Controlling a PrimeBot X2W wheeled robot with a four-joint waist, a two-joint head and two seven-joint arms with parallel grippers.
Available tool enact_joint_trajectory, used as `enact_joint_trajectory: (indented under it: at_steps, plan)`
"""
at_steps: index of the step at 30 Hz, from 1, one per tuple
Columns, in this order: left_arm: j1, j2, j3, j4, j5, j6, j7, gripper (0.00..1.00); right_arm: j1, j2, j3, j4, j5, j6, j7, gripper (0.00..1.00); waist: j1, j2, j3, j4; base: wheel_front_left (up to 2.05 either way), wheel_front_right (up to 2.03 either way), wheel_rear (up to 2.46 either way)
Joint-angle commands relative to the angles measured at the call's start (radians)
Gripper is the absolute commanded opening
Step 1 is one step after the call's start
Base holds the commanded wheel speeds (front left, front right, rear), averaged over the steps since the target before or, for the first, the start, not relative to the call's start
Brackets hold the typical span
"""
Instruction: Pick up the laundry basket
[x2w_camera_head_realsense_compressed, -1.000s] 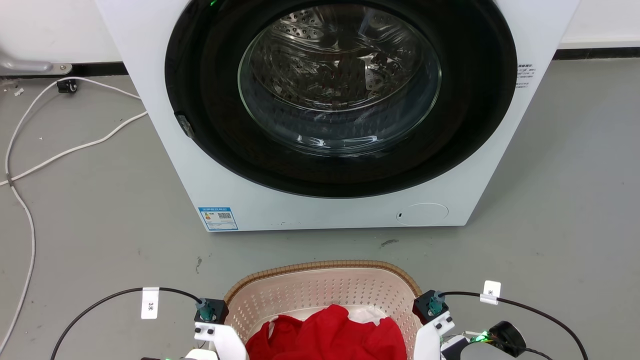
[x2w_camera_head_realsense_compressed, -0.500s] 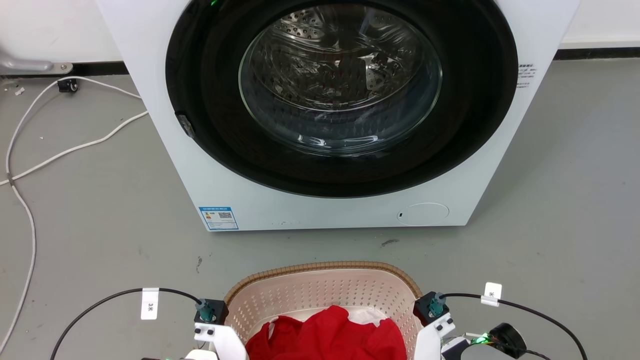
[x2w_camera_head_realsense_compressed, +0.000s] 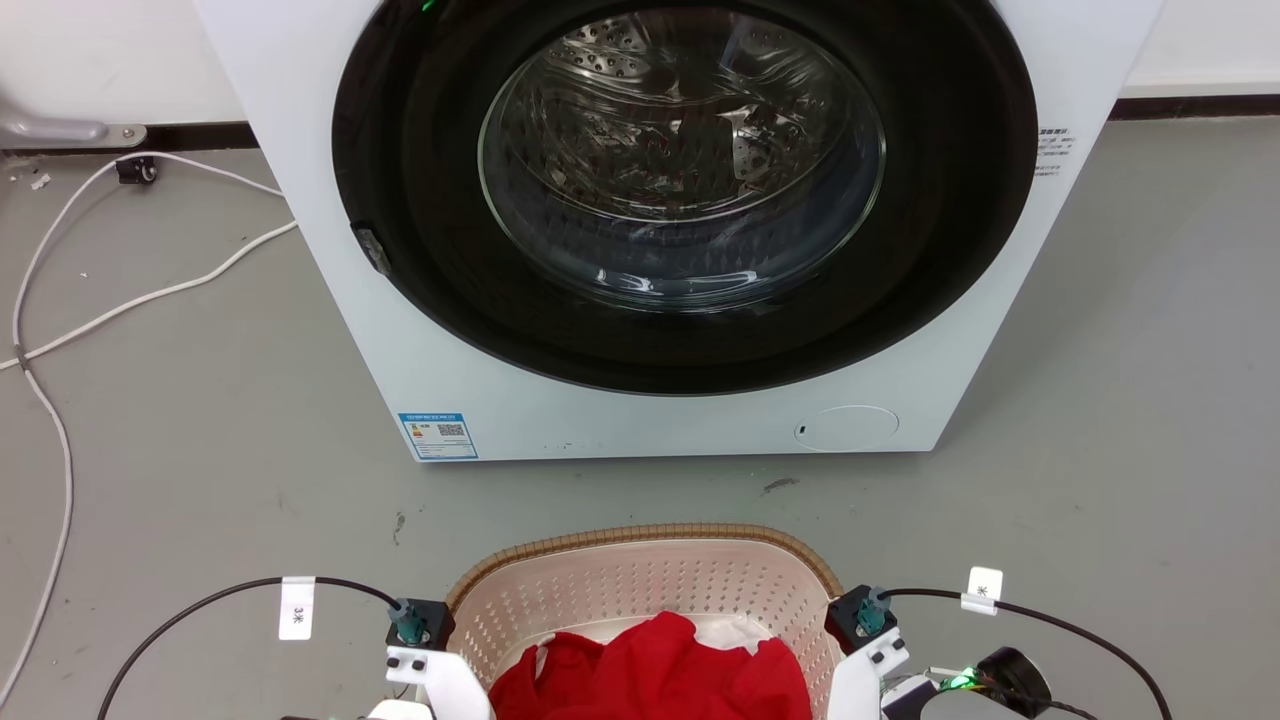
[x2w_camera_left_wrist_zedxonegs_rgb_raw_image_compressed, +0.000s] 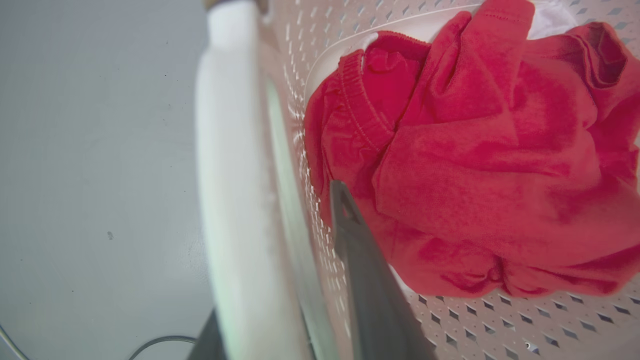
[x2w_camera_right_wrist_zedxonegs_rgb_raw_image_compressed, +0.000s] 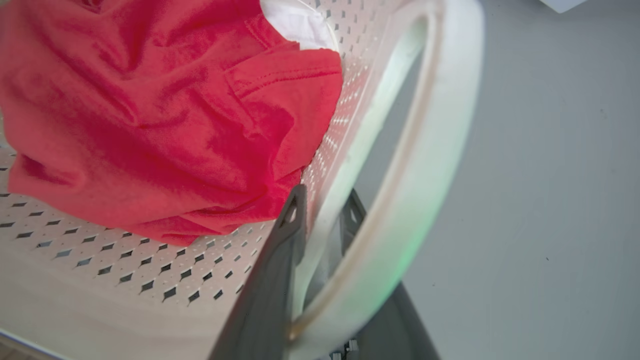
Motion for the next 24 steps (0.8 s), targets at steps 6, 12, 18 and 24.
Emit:
enact_joint_trajectory:
  at_steps: [6, 12, 18, 24]
  plan:
    - [-0.006, 0.004, -0.014, -0.001, -0.004, -0.002, -0.007, 0.0, -0.02, 0.0, 0.02, 0.004, 0.01, 0.0, -0.007, 0.0, 0.0, -0.0001, 0.0, -0.001, 0.0, 0.0, 0.0]
    - [-0.007, 0.006, -0.02, -0.001, -0.01, -0.002, -0.007, 0.0, -0.023, 0.0, 0.03, 0.007, 0.019, 0.0, -0.007, 0.0, 0.0, -0.0001, 0.001, -0.002, 0.0, 0.0, 0.0]
    - [-0.012, 0.007, -0.026, -0.001, -0.018, -0.002, -0.009, 0.0, -0.025, 0.0, 0.041, 0.009, 0.029, 0.0, -0.011, 0.0, 0.0, -0.0001, 0.005, -0.003, 0.0, 0.0, 0.0]
    - [-0.012, 0.008, -0.03, -0.001, -0.022, -0.002, -0.008, 0.0, -0.025, 0.0, 0.052, 0.01, 0.041, 0.0, -0.011, 0.0, 0.0, -0.0001, 0.007, -0.004, 0.0, 0.0, 0.0]
